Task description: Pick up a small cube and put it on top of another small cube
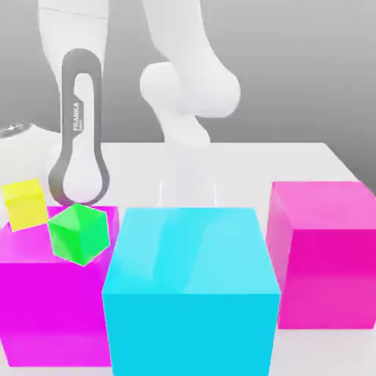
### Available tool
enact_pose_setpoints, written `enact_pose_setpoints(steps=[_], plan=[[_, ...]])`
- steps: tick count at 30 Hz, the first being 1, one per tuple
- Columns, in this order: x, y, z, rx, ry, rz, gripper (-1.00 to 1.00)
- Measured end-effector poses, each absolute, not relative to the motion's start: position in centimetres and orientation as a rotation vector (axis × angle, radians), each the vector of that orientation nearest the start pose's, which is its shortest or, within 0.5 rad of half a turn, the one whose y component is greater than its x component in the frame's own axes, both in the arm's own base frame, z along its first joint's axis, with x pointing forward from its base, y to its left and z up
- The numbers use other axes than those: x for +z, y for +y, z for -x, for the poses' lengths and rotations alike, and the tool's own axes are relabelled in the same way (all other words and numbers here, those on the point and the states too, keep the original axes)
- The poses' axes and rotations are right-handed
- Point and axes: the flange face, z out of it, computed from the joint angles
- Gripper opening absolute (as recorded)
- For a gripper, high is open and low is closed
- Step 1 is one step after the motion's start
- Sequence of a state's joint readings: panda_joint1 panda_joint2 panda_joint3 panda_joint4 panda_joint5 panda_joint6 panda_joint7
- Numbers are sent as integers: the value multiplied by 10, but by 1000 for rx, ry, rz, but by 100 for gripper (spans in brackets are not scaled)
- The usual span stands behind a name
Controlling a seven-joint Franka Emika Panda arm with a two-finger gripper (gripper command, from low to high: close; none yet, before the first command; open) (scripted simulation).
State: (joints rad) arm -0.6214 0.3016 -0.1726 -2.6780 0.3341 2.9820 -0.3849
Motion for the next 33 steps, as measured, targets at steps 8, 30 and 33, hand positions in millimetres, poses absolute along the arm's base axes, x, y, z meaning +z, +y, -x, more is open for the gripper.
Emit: enact_pose_setpoints(steps=[8, 30, 33], plan=[[178, -305, -259, -1, 1151, 2921, -100], [417, -298, -388, 29, 1943, 2613, -100], [439, -244, -417, 18, 1941, 2569, -100]])
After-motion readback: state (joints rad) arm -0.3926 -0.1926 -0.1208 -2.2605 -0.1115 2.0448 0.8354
